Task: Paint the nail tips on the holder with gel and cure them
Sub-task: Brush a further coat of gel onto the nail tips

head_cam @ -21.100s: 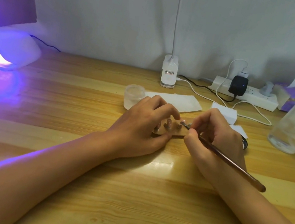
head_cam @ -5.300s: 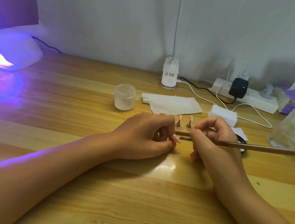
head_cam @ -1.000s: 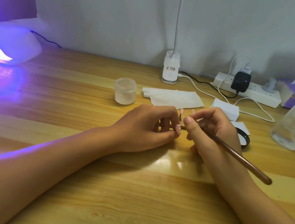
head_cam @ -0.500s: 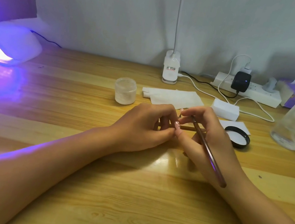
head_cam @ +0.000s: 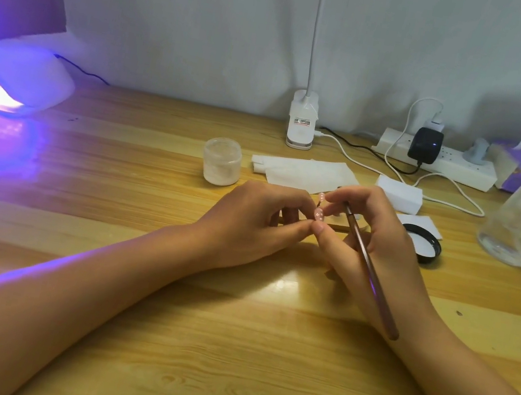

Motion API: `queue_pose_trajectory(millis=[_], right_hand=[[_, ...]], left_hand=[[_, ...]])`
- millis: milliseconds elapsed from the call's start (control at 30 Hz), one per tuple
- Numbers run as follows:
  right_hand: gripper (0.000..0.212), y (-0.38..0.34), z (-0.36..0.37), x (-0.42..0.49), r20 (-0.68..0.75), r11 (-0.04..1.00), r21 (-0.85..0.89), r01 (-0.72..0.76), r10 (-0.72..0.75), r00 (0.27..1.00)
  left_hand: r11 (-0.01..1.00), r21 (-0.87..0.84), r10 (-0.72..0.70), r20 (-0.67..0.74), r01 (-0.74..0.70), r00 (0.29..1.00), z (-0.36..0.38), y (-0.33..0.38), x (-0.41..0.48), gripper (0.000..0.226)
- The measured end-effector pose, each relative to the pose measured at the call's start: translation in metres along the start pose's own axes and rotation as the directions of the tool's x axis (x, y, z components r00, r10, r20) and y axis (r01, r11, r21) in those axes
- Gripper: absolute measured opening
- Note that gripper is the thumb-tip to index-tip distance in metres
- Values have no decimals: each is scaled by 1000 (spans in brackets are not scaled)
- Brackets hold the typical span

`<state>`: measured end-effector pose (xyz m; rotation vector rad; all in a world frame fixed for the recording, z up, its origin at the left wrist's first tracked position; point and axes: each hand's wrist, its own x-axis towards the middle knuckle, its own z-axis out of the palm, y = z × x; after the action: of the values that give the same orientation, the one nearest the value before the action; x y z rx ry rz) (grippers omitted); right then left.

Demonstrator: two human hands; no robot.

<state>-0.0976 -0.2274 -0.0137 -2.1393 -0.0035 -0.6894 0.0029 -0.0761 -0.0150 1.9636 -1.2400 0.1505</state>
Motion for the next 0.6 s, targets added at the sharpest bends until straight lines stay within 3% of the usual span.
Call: queue_pose_trajectory(millis=[167, 333, 467, 600], right_hand=[[31, -1, -1, 1, -68, 999, 51, -17, 21, 997], [31, 2, -3, 2, -137, 999, 28, -17, 21, 990], [32, 3, -6, 3, -207, 999, -33, 2, -9, 978], [33, 6, -15, 6, -275, 995, -102, 23, -51, 960]], left_hand=[[998, 58, 4, -122, 3, 993, -1, 4, 0, 22], [968, 220, -48, -324, 124, 945, -2, 0, 2, 35], [930, 245, -225, -213, 275, 951, -2, -8, 4, 49], [935, 59, -346, -66, 350, 936, -3, -11, 5, 40]])
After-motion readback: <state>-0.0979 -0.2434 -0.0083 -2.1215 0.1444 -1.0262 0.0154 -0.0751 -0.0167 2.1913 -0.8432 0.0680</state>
